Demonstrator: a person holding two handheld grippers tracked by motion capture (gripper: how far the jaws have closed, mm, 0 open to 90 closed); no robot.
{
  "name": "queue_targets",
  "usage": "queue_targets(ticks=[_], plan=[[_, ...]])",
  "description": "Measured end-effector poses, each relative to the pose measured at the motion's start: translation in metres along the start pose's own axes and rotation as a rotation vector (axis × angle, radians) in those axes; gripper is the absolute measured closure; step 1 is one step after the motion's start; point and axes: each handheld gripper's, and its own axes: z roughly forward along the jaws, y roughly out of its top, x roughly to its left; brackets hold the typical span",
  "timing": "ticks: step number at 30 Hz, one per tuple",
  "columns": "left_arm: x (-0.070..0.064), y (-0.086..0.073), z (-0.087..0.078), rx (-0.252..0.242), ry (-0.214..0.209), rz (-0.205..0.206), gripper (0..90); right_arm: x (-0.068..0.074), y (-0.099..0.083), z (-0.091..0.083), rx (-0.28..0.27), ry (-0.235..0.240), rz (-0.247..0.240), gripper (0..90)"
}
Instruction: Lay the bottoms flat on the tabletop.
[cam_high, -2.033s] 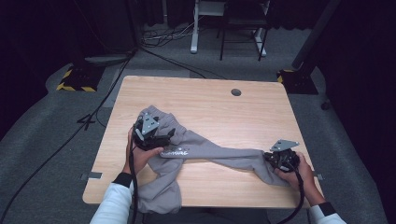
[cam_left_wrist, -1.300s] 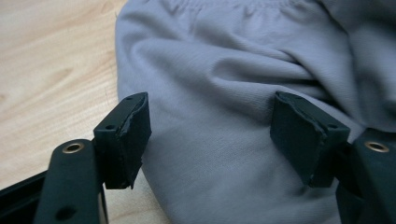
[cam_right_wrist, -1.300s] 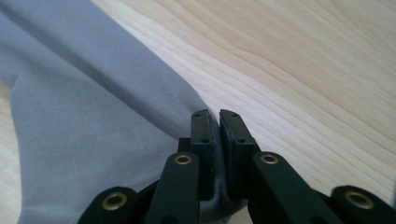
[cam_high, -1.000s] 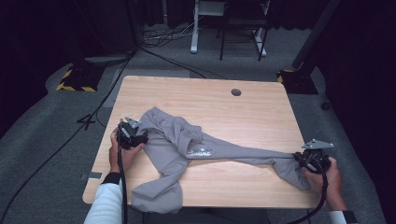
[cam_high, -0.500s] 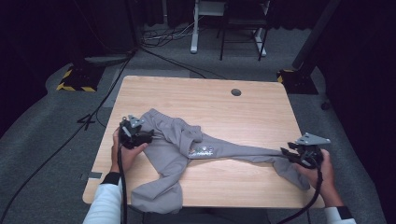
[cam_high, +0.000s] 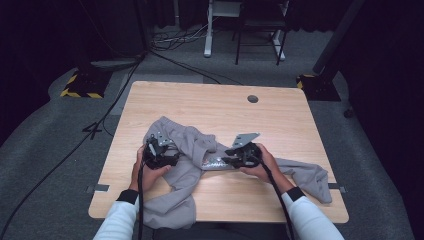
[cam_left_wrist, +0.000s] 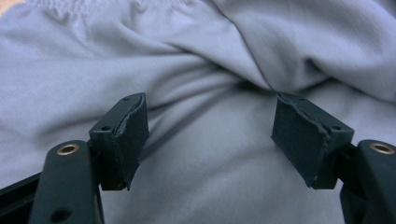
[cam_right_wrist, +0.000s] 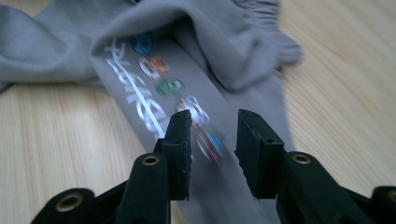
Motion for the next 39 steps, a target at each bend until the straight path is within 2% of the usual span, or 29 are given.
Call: queue_targets(ticks=[3, 4, 6, 7, 9, 12, 16, 19, 21, 24, 27, 28, 29, 31, 33, 34, 35, 37, 39], plan=[[-0.004, -0.002, -0.002, 0.001, -0.001, 0.024, 27.2, 0.002, 0.010, 0.018, 0.027, 0.001, -0.014, 63.2], [-0.005, -0.002, -0.003, 0.002, -0.016, 0.036, 27.4, 0.001, 0.012, 0.023, 0.034, 0.013, -0.013, 62.1], [-0.008, -0.004, -0.004, 0.001, -0.038, 0.035, 27.9, 0.000, 0.014, 0.031, 0.073, 0.007, -0.027, 61.1], [-0.009, -0.004, -0.005, -0.001, -0.031, 0.036, 27.9, -0.001, 0.015, 0.034, 0.085, 0.012, -0.032, 65.9], [-0.010, -0.005, -0.006, 0.002, -0.033, 0.039, 27.9, 0.000, 0.015, 0.035, 0.086, 0.023, -0.032, 75.5], [-0.011, -0.009, -0.007, -0.013, -0.040, 0.028, 27.9, 0.004, 0.014, 0.035, 0.103, 0.026, -0.072, 84.6], [-0.009, -0.011, -0.009, -0.015, -0.033, 0.042, 27.9, 0.005, 0.014, 0.032, 0.105, 0.015, -0.094, 86.7], [-0.006, -0.013, -0.011, -0.020, -0.030, 0.036, 27.8, 0.001, 0.016, 0.022, 0.084, -0.017, -0.079, 86.8], [-0.003, -0.015, -0.012, -0.018, -0.026, 0.029, 27.9, -0.007, 0.016, 0.012, 0.066, -0.064, -0.054, 86.7], [-0.001, -0.017, -0.016, -0.009, 0.004, 0.036, 27.9, -0.022, 0.015, -0.007, 0.024, -0.147, 0.015, 86.7], [0.004, -0.019, -0.018, -0.001, 0.004, 0.037, 27.9, -0.040, 0.009, -0.021, 0.033, -0.244, 0.059, 87.2], [0.006, -0.020, -0.018, -0.001, -0.002, 0.035, 27.9, -0.051, 0.004, -0.027, 0.040, -0.270, 0.092, 87.3], [0.008, -0.021, -0.019, 0.002, -0.019, 0.024, 27.8, -0.057, 0.000, -0.030, 0.047, -0.283, 0.112, 87.2], [0.012, -0.021, -0.019, 0.005, -0.041, 0.020, 27.8, -0.075, -0.011, -0.036, 0.055, -0.273, 0.184, 89.2], [0.016, -0.022, -0.020, 0.012, -0.021, 0.014, 27.8, -0.087, -0.019, -0.039, 0.088, -0.340, 0.222, 89.1], [0.018, -0.022, -0.021, 0.014, -0.026, 0.010, 27.8, -0.097, -0.026, -0.041, 0.089, -0.319, 0.277, 89.1], [0.020, -0.023, -0.021, 0.017, -0.044, -0.021, 27.8, -0.102, -0.030, -0.042, 0.084, -0.319, 0.305, 89.1], [0.023, -0.024, -0.022, 0.029, -0.058, -0.033, 27.8, -0.110, -0.038, -0.043, 0.119, -0.348, 0.328, 89.1], [0.024, -0.026, -0.025, 0.037, -0.056, -0.022, 27.8, -0.116, -0.047, -0.042, 0.149, -0.376, 0.342, 89.0]])
